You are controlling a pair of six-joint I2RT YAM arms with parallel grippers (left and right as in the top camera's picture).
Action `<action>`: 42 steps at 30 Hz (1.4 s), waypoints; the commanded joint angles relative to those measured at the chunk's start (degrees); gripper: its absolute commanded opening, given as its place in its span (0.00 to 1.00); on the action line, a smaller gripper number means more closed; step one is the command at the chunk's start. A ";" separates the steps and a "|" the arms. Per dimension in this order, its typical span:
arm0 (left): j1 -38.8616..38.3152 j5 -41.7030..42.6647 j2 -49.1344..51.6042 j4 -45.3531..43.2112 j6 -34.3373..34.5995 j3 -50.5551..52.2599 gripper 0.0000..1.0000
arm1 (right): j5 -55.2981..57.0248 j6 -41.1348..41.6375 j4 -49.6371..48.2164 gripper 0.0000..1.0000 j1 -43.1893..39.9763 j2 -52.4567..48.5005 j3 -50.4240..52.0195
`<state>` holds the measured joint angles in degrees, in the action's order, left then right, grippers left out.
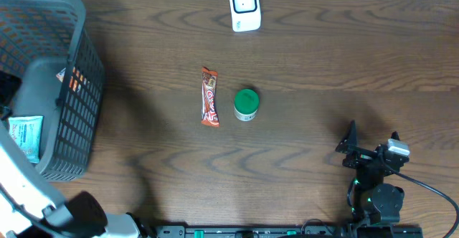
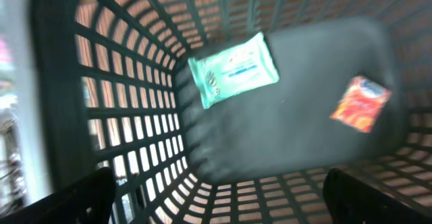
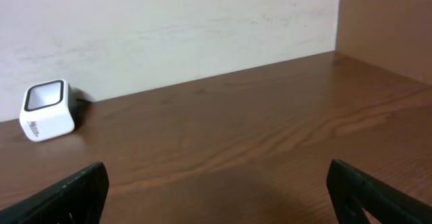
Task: Scan the item barcode
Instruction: 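Reach the left gripper into the basket and grasp the mint-green wipes pack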
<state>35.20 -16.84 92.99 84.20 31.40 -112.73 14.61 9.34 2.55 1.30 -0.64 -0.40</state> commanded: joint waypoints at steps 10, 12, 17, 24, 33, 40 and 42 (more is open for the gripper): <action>0.26 -11.34 15.43 -1.66 1.16 5.27 0.99 | 0.09 -0.85 0.24 0.99 -0.17 0.15 0.09; 0.26 -11.32 18.14 -2.08 -0.35 5.27 0.98 | 0.09 -0.85 0.24 0.99 -0.17 0.15 0.09; 0.26 -11.34 28.00 -2.21 -7.87 5.31 0.99 | 0.09 -0.85 0.24 0.99 -0.17 0.15 0.09; 0.24 -16.74 37.24 -1.92 -9.99 5.44 0.98 | 0.09 -0.85 0.24 0.99 -0.17 0.15 0.09; 0.26 -18.82 42.62 -3.19 -13.44 5.95 0.98 | 0.09 -0.85 0.24 0.99 -0.17 0.15 0.09; 0.26 -18.80 42.77 -7.74 -13.84 10.14 0.99 | 0.09 -0.85 0.24 0.99 -0.17 0.15 0.09; 0.26 -18.80 42.77 -9.66 -14.08 12.15 0.98 | 0.09 -0.87 0.24 0.99 -0.17 0.15 0.09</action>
<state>35.18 -36.67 132.60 76.95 18.13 -104.05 14.61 9.34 2.55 1.30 -0.64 -0.40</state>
